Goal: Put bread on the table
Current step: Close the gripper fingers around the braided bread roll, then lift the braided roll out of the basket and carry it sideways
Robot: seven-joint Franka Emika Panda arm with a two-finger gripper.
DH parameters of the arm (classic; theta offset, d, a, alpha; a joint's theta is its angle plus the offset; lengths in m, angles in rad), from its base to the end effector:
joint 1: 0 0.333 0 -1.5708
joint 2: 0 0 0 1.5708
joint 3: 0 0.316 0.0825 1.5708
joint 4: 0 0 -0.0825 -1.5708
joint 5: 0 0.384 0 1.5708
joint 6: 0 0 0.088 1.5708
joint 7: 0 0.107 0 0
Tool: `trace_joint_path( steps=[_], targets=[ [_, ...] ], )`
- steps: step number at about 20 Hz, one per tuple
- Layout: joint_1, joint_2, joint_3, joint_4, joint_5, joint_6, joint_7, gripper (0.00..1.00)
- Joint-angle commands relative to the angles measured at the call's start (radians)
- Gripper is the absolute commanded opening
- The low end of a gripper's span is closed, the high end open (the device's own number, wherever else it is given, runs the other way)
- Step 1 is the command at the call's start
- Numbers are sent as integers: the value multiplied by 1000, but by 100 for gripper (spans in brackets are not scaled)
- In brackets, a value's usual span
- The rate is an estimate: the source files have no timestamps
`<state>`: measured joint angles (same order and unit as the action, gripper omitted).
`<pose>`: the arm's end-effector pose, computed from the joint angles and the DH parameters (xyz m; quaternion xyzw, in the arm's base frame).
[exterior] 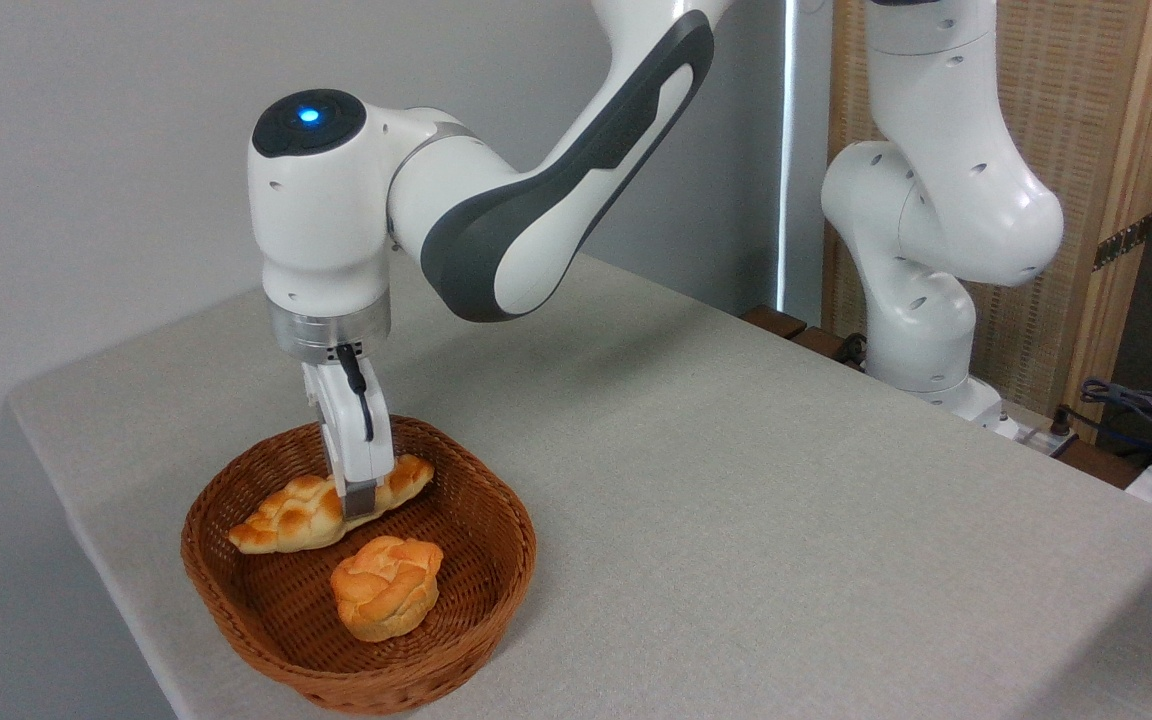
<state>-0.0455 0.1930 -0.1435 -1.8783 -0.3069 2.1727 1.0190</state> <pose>0.6047 -0.1234 0.4209 0.8572 -0.4920 0.1038 0.1113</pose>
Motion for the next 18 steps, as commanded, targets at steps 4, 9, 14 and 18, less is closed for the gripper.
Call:
trace_joint_path(
  steps=[4, 9, 14, 18],
  targets=[
    [3, -23, 1, -5, -47, 18, 18, 37],
    [10, -73, 24, -2, -115, -1, 10, 39],
    [19, -147, 73, -4, -166, -65, 10, 39],
    [19, -208, 105, -19, -164, -163, 7, 39]
  ],
)
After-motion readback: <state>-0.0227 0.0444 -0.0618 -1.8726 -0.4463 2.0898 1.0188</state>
